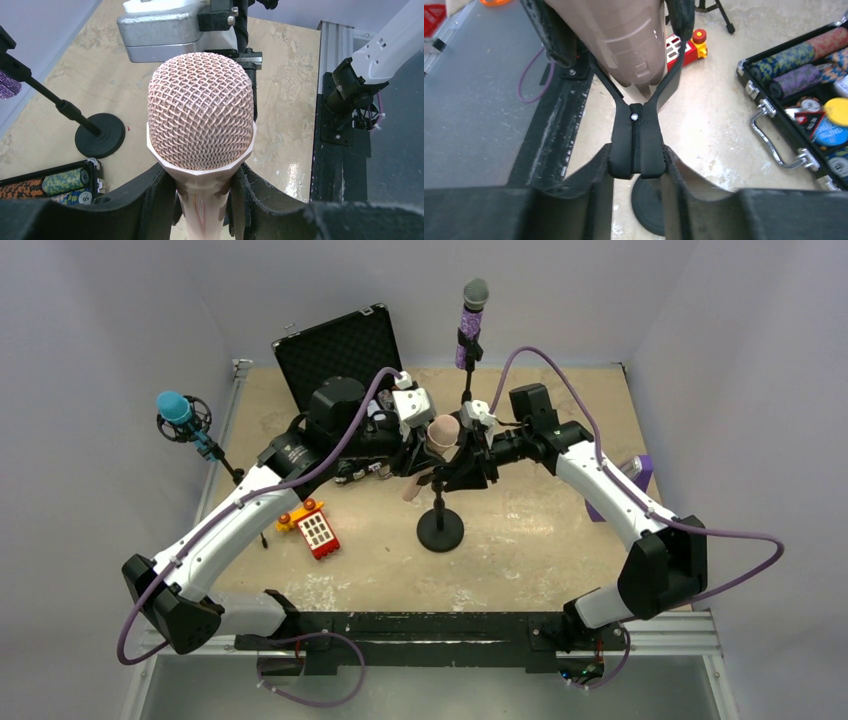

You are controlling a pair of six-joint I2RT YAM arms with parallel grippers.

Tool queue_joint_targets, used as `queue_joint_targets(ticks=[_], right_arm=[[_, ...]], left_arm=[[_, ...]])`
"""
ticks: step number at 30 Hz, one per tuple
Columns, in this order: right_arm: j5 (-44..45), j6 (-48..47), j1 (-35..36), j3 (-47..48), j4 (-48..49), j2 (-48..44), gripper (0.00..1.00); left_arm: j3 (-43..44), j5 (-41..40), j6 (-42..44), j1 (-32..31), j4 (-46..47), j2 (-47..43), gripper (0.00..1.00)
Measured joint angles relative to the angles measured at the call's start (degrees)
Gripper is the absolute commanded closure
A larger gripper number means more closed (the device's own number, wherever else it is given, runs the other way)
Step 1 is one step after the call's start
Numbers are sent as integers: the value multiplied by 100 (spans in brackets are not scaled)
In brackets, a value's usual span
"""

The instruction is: Attach the microphones to the stand

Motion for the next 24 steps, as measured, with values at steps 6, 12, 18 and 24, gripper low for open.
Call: queue_joint_targets(ticks=[6, 12, 18, 24], right_arm=[[-37, -79, -11, 2, 48, 2, 100], [-42, -94, -11, 2, 48, 2, 100], [-70, -125, -11, 2, 0, 2, 39], [-256, -251, -11, 2, -181, 2, 17]], left_arm=[[2, -22, 9, 0, -50, 44, 97], [109, -59, 26, 0, -243, 96, 97], [181, -70, 52, 0, -323, 101, 97], [181, -74, 17, -22, -295, 98, 91]])
